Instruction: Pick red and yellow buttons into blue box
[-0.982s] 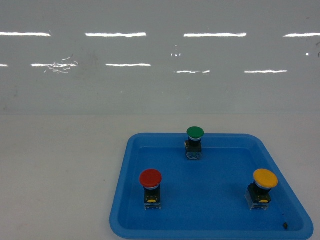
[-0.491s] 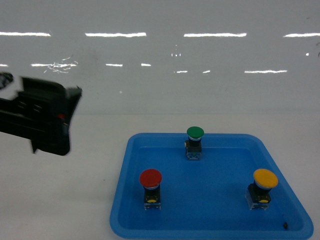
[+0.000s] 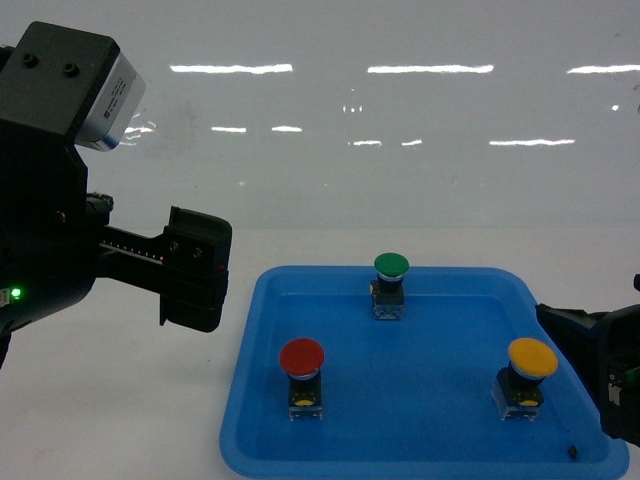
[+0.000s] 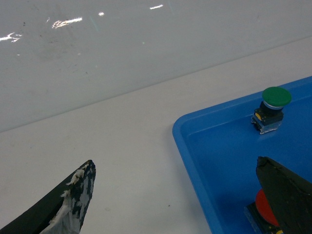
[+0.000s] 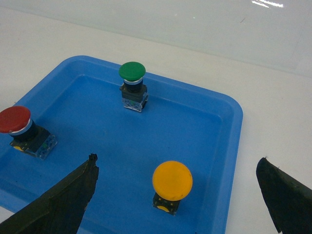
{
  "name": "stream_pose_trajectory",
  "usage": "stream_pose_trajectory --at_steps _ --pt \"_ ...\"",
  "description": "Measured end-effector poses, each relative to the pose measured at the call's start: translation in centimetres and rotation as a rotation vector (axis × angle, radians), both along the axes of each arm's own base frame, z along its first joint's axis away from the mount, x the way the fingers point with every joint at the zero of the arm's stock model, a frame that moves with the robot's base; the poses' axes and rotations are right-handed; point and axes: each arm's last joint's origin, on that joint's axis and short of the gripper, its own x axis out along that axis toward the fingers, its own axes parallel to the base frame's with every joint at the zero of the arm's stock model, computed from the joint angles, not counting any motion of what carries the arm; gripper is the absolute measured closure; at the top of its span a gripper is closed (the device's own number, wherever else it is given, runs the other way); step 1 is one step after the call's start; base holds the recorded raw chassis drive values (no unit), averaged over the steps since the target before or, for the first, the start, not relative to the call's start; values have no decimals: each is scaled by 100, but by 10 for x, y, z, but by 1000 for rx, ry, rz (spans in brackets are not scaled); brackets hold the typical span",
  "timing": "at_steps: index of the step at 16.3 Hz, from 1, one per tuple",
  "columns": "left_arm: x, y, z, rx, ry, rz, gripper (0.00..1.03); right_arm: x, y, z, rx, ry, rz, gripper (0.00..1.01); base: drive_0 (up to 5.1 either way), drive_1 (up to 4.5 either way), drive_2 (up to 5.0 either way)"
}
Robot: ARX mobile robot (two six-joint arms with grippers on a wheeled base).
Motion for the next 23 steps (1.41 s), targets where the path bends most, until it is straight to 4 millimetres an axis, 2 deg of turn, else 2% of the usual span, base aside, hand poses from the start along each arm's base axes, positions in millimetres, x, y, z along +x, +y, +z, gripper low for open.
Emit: stream_pose_trajectory --at_steps 3,4,5,8,12,16,20,21,23 --pt "0 0 0 0 0 0 5 6 1 -3 -38 -23 -4 3 0 0 0" --pt "0 0 0 0 0 0 5 15 5 -17 -90 6 -8 3 0 0 0" --pt "0 0 0 0 0 0 5 20 7 -22 -106 21 5 3 0 0 0" --pt "0 0 0 0 0 0 5 63 22 -27 -171 44 69 3 0 0 0" --pt "0 0 0 0 0 0 5 87 36 -44 -213 116 139 3 0 0 0" --pt "0 0 0 0 0 0 5 85 41 -75 -274 217 163 3 0 0 0" --pt "0 0 0 0 0 0 5 82 40 -93 -291 255 157 3 0 0 0" --pt "0 0 0 0 0 0 5 81 39 -95 -297 262 152 8 0 0 0" --pt "0 0 0 0 0 0 5 80 39 -96 -304 263 140 31 0 0 0"
